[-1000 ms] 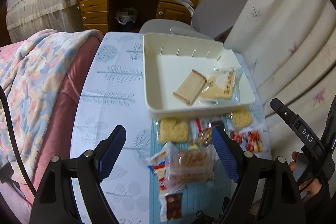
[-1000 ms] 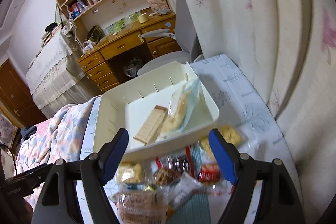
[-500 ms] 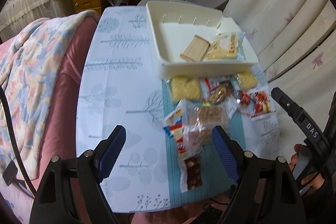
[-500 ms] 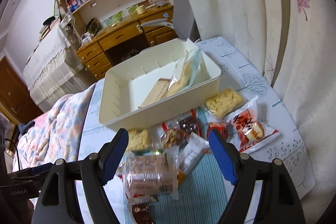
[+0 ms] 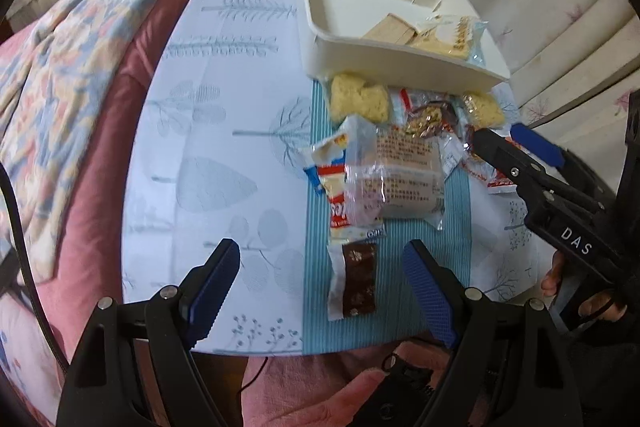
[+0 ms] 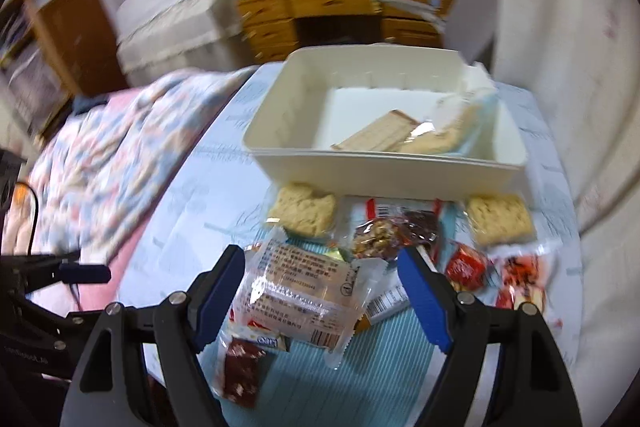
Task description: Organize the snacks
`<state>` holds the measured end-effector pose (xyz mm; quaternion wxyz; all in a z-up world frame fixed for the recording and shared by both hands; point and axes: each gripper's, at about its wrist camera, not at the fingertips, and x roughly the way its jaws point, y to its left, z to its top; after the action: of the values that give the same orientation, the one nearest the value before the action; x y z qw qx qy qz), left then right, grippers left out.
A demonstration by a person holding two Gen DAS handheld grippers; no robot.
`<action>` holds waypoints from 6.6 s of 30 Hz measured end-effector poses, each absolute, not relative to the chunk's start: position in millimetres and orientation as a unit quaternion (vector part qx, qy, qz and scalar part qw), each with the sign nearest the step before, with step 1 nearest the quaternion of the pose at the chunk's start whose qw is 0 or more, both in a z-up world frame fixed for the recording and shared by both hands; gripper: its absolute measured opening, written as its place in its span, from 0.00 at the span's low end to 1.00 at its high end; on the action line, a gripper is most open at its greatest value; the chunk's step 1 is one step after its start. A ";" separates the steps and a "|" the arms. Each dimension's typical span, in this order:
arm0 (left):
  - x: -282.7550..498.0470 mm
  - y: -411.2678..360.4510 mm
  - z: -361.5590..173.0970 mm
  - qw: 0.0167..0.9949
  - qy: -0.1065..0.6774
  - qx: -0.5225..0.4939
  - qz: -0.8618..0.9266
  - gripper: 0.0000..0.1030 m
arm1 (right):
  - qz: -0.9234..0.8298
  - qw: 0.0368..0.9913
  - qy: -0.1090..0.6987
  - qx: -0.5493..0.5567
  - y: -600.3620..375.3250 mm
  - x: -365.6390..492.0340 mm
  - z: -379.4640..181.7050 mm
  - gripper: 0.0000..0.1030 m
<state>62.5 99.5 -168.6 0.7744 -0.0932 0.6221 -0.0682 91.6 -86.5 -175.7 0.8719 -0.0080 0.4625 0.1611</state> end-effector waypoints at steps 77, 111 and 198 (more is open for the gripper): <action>24.7 53.8 -252.8 0.732 0.646 -0.181 0.117 0.36 | 0.429 0.732 0.507 -0.147 -62.1 107.1 -266.1 0.41; 142.2 82.6 -104.2 0.784 0.614 -0.090 -0.023 0.36 | 0.372 0.816 0.443 0.000 -100.1 113.7 -168.8 0.00; 117.5 48.5 -244.7 0.655 0.661 0.177 -0.321 0.75 | -0.162 0.536 0.624 0.545 -132.7 64.9 -332.0 0.87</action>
<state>117.5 48.5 -244.7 0.6547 0.1772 0.6610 -0.3210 64.9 -132.7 -332.0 0.5362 0.5453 0.6237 -0.1616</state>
